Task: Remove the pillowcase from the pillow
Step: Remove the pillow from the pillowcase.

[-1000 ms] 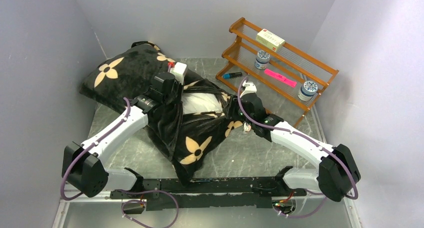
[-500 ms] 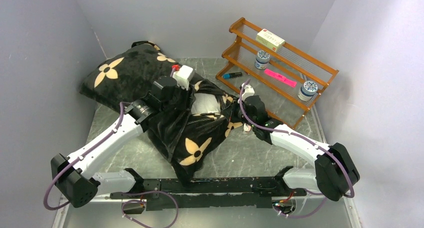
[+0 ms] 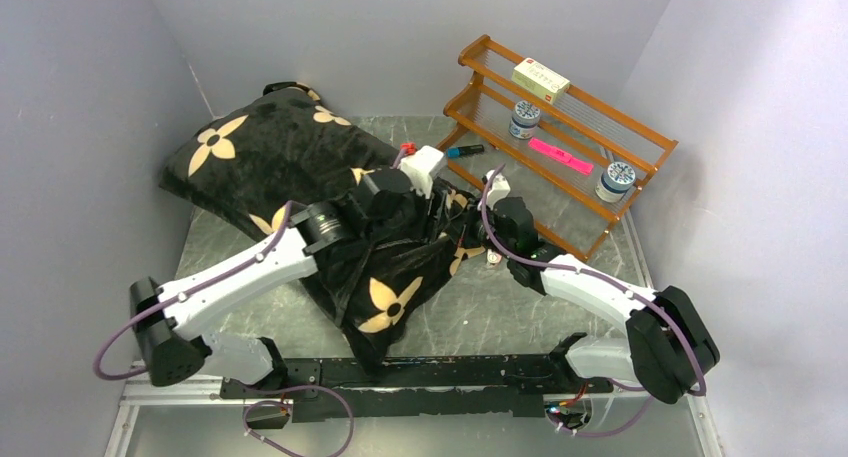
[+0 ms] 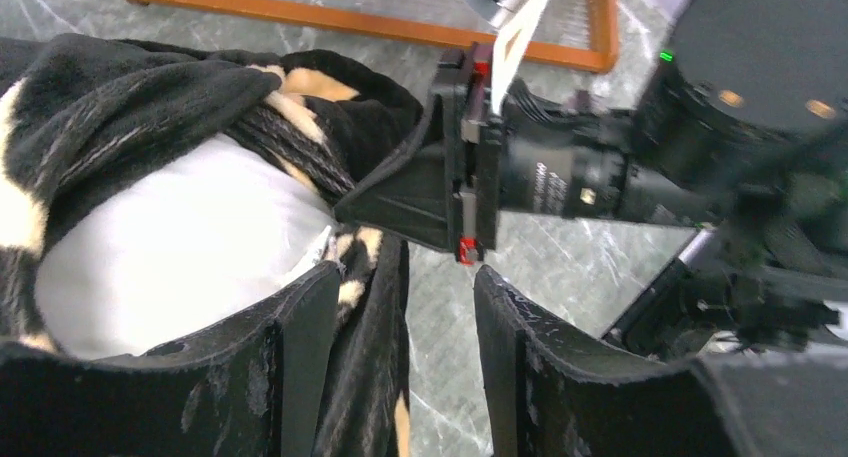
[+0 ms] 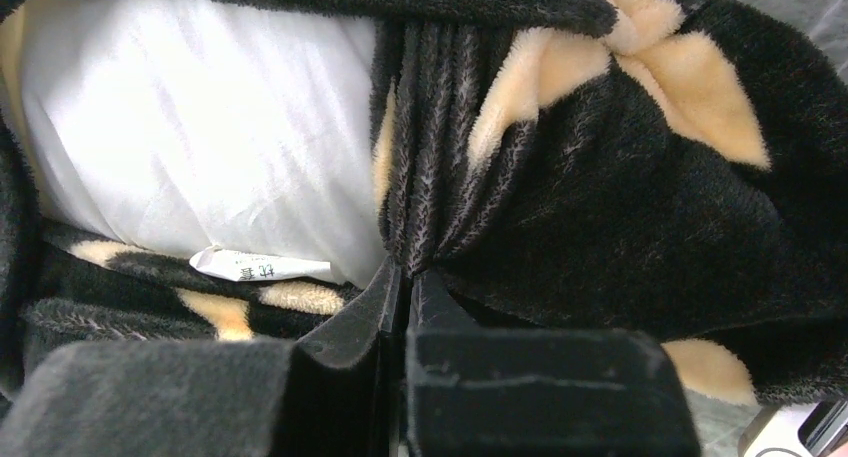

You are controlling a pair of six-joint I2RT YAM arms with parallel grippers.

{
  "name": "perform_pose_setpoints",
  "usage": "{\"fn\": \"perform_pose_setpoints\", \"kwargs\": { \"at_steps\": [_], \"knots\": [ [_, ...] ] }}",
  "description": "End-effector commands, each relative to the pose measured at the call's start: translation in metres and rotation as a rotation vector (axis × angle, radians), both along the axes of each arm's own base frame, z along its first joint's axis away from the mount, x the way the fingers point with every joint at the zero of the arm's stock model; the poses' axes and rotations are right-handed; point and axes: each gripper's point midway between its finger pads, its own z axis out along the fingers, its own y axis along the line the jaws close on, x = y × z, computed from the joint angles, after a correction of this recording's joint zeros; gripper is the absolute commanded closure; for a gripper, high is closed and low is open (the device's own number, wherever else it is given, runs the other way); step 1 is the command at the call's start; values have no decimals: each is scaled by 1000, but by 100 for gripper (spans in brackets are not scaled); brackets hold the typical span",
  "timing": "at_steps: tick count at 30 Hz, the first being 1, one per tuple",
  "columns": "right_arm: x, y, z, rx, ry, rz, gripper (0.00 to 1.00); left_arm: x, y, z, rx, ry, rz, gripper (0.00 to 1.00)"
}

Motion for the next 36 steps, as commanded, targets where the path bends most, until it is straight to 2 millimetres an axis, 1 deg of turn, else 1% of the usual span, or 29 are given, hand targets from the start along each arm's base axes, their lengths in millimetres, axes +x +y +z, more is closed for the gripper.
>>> {"fn": "perform_pose_setpoints", "kwargs": {
  "at_steps": [1,3,6,8,14,17,20,23,27,33,36],
  "knots": [
    [-32,-14,-48,-81,152,39,100,22,-5,-6,41,22,123,41],
    [-33,-15,-48,-78,146,38,100,32,0,-11,81,10,179,34],
    [-34,-16,-45,-70,130,38,100,42,4,-11,108,-24,222,23],
    [-35,-17,-43,-64,120,37,100,47,5,-15,127,-45,235,19],
    [-37,-23,-28,-30,56,9,100,58,2,-38,204,-36,262,18],
    [-36,-27,-22,-30,34,-5,100,64,0,-52,263,-25,277,18],
    [-37,-29,-18,-15,15,-14,100,68,-4,-61,305,-14,272,18],
    [-37,-28,-15,-9,8,-14,100,69,-5,-75,360,10,272,18],
    [-36,-29,-13,-10,4,-16,100,65,6,-94,426,43,284,18],
    [-34,-28,-11,-13,-3,-14,100,63,36,-123,539,49,365,16],
    [-31,-31,-9,-27,-10,-30,100,64,41,-134,564,61,378,17]
  ]
}}
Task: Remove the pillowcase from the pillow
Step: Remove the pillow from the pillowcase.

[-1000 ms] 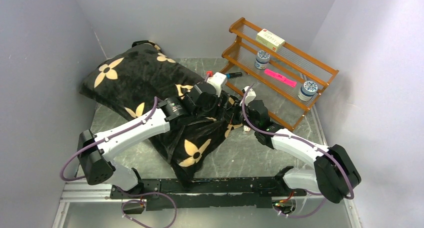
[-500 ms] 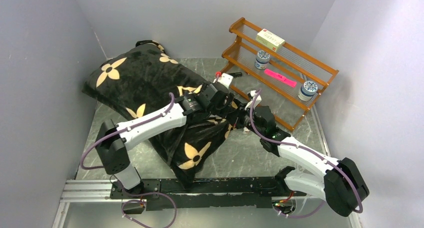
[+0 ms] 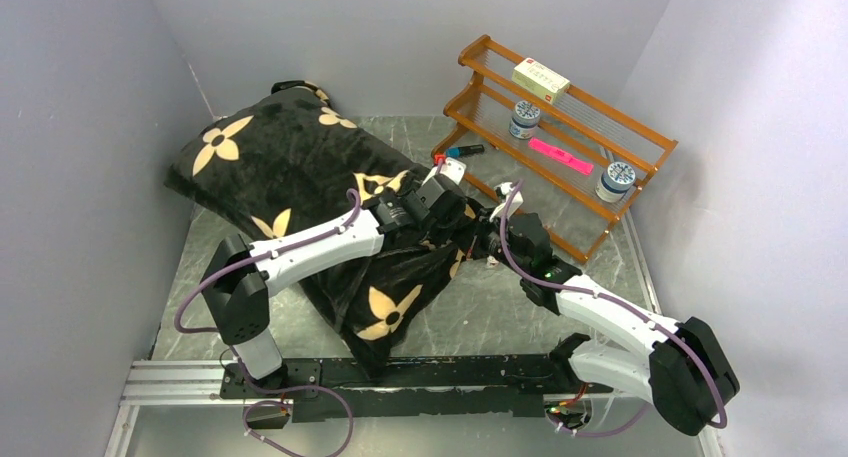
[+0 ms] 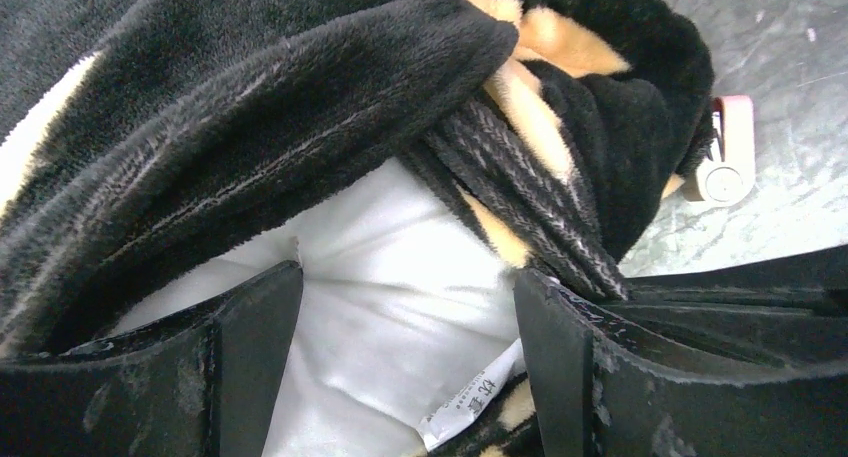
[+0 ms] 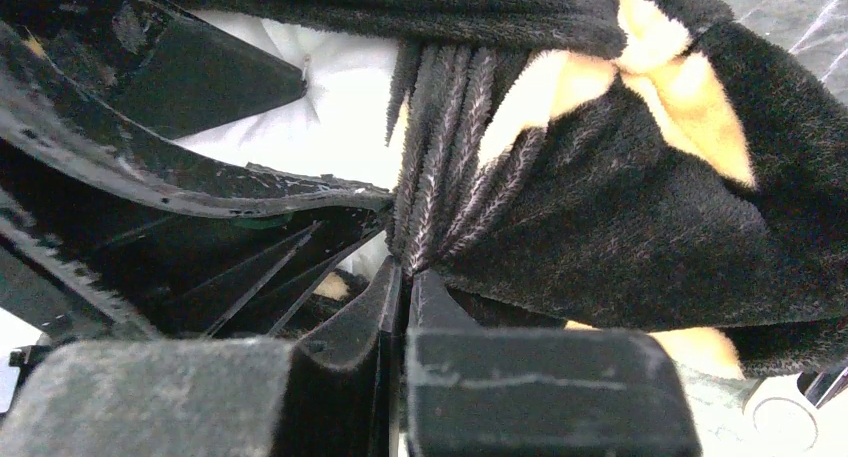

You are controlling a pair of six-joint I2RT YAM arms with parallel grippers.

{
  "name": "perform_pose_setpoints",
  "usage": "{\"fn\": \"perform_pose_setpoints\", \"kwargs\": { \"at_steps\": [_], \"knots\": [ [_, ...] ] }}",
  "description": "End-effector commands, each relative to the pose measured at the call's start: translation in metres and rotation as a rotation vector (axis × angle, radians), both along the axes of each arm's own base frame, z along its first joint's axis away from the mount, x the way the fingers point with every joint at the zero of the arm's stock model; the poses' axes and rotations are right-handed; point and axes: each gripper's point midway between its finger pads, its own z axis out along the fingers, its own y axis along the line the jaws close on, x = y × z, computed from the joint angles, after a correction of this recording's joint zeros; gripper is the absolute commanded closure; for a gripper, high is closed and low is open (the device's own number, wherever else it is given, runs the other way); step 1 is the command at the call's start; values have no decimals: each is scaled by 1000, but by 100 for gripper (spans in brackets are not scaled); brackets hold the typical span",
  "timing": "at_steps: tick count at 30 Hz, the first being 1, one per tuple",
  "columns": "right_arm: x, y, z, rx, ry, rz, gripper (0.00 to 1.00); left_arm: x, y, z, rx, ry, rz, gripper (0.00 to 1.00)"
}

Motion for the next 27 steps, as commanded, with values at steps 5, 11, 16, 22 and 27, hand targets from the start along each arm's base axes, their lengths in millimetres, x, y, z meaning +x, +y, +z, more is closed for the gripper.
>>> {"fn": "perform_pose_setpoints", "kwargs": {
  "at_steps": [5,11,16,22,27],
  "knots": [
    [-3,-29,-26,-154,66,-87,100,-4,30,-40,124,64,74,17],
    [1,-44,-26,-200,39,-145,100,-3,29,-47,138,72,74,18],
    [0,-45,-26,-212,31,-140,100,-5,31,-62,159,92,74,20],
    [-3,-42,-25,-194,19,-120,100,-5,37,-81,188,127,81,28],
    [-4,-40,-22,-182,17,-111,100,-4,44,-87,191,143,88,45]
  ]
}}
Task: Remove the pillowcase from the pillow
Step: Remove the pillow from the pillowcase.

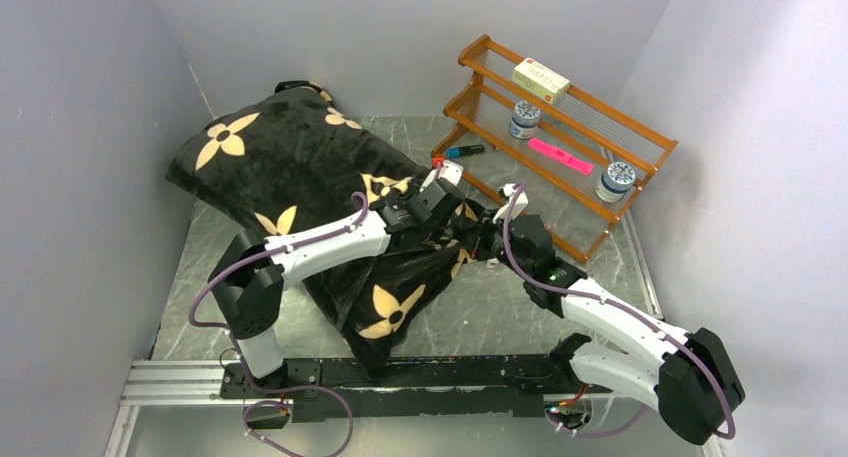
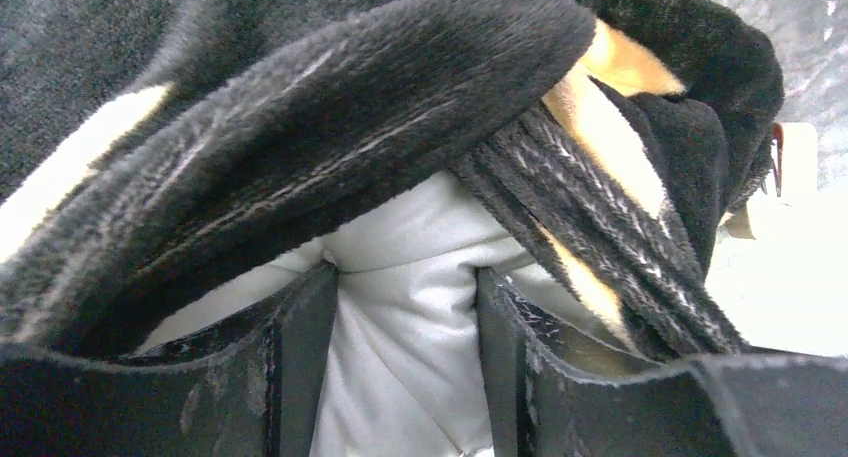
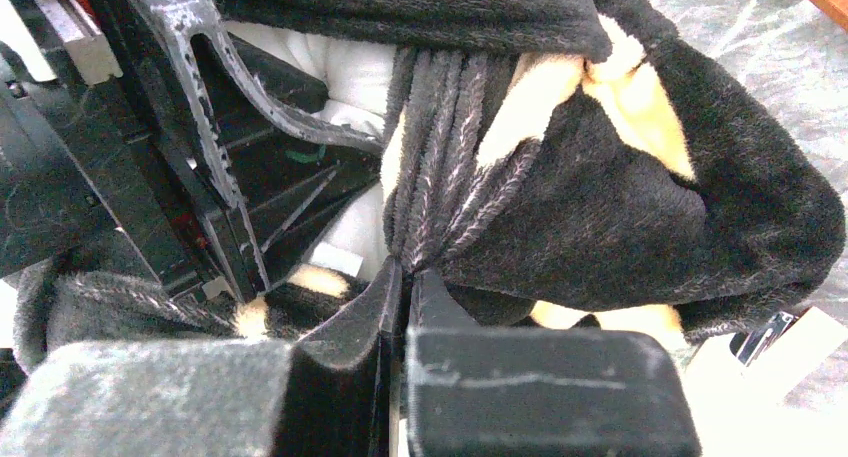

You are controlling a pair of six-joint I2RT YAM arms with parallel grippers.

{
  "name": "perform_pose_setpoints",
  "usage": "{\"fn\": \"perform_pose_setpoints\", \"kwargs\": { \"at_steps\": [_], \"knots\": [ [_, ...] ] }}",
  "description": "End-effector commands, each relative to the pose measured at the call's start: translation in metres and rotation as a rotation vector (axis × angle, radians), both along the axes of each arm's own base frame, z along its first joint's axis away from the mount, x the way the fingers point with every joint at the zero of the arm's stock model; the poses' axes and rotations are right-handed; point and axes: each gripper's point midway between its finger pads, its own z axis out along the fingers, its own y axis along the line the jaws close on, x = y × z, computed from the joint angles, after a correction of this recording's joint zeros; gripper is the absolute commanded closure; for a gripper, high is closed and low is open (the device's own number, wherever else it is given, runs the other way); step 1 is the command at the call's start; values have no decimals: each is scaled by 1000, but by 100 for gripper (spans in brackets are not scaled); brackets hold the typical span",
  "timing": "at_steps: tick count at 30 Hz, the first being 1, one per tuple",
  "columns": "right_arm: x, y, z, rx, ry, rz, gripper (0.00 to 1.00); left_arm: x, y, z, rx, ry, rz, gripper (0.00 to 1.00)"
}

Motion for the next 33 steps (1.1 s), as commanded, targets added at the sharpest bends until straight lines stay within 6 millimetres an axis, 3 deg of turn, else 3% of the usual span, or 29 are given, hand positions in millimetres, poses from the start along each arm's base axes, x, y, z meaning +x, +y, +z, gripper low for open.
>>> {"fn": "perform_pose_setpoints", "kwargs": {
  "at_steps": [1,8,16,22,33],
  "knots": [
    [-4,-25,-22,-102,34,-58,100,-18,42,-57,161,157,39,49],
    [-6,-29,-24,-102,28,-73,100,-10,66,-47,110,153,85,94],
    [-5,-50,-35,-145,53,-171,100,-7,84,-6,24,86,120,95],
    [-1,-61,-38,-177,70,-240,100,-8,109,27,-63,5,171,95],
    [0,-57,-37,-166,74,-226,100,-27,126,31,-130,-7,137,95]
  ]
}}
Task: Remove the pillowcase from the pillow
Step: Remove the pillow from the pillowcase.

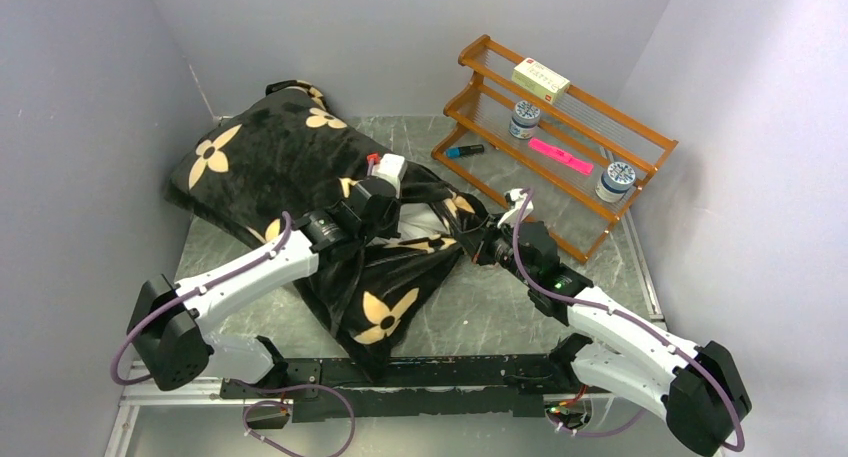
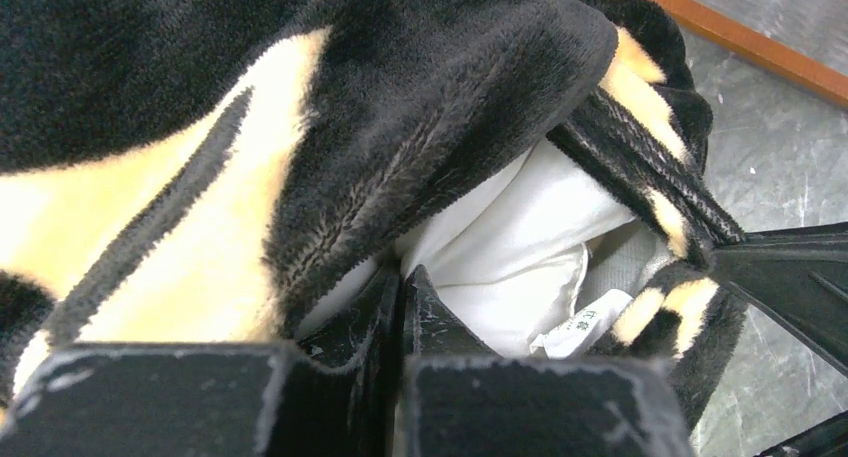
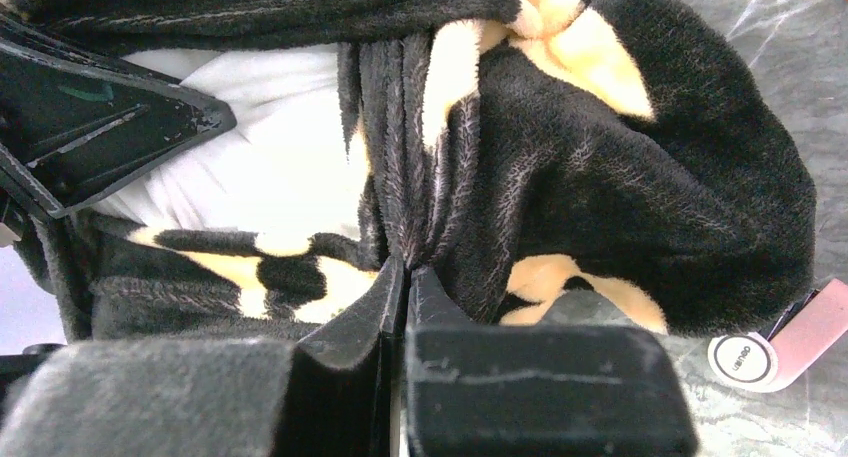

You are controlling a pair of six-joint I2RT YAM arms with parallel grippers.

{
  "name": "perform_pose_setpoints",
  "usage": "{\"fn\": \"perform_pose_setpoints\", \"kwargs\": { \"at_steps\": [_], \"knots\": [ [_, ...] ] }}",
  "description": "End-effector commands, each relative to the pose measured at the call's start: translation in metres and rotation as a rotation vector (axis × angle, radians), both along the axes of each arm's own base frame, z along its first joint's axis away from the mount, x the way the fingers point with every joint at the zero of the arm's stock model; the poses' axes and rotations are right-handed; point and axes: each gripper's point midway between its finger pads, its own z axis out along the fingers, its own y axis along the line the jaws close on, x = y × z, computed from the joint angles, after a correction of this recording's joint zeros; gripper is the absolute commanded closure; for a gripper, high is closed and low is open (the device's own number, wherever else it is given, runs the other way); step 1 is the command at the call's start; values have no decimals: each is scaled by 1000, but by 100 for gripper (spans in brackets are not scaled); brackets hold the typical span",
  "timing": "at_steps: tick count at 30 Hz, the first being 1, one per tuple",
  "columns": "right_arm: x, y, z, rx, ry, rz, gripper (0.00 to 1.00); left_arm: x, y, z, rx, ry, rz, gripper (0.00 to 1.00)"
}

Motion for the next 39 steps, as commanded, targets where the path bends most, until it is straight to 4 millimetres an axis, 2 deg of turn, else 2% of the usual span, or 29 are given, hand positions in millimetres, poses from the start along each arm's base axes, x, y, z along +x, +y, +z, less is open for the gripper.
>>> {"fn": "perform_pose_setpoints", "kwargs": {
  "at_steps": [1,6,10,13,15,20,24,29,34,39],
  "knots": [
    [10,-52,-43,-216,79,-189,100,-7,64,-11,177,21,115,95],
    [10,-46,-37,-202,82,-167,100,-7,72,-5,191,4,132,95],
    [7,-48,-33,-237,93,-146,100,-6,92,0,246,-23,197,95],
    [6,-38,-14,-237,56,-79,100,-5,96,3,275,-29,193,95],
    [5,-25,-3,-231,47,-6,89,-6,87,0,260,-22,153,95],
    [9,2,24,-253,18,78,72,-11,60,-4,189,-29,63,95],
    [11,20,46,-275,-15,109,53,-15,50,-4,177,-31,39,95],
    [21,33,73,-283,-38,111,37,-19,40,-10,129,-20,18,95],
    [36,53,87,-287,-32,115,25,-20,35,-12,99,-12,16,95],
    [45,75,87,-287,-10,135,22,-20,35,-14,95,-4,23,95]
  ]
}}
